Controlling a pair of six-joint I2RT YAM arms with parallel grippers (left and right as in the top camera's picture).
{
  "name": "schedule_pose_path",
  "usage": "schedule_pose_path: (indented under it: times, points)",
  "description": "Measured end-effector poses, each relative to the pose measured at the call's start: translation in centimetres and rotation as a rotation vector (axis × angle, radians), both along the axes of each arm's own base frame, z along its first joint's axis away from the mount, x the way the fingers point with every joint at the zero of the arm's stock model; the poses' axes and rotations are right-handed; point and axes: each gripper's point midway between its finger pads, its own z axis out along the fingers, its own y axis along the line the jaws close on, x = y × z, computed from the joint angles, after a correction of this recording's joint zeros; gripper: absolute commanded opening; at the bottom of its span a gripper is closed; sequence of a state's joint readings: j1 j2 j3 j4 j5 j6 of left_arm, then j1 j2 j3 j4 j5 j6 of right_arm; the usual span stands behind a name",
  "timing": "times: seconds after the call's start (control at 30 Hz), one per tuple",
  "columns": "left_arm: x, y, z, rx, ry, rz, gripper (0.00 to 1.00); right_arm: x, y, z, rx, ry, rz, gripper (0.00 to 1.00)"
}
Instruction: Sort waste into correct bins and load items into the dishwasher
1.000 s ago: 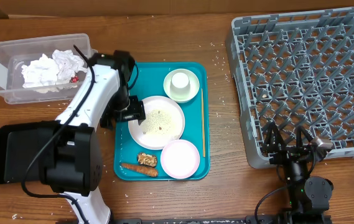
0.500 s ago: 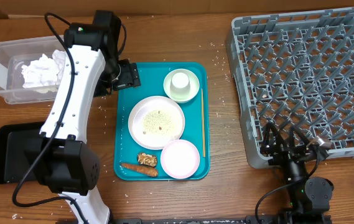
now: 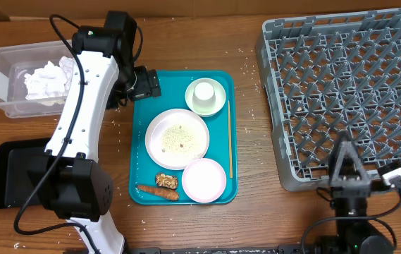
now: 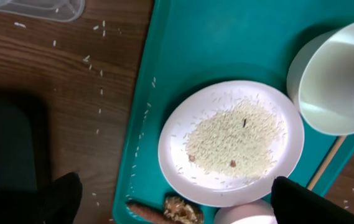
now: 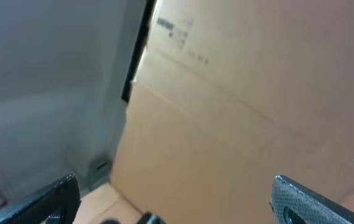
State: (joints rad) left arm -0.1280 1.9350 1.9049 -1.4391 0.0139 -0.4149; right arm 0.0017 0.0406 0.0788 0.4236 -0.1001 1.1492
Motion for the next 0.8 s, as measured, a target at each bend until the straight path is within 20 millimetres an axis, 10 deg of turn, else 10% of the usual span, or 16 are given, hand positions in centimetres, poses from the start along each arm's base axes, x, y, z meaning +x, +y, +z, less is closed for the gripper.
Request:
schedule_pose_path:
  times: [0.4,0.8]
  points:
    - [1.1,3.3,0.1,-0.072,-0.024,0.161,1.0,7.9,3.4,10.5,-0.519,0.356,0.06,1.0]
    - [4.7,-5.8,2.3,-0.342,-0.204,-0.103,0.97,19.0,7.0,2.4,-0.787,0.949,0.417,1.0]
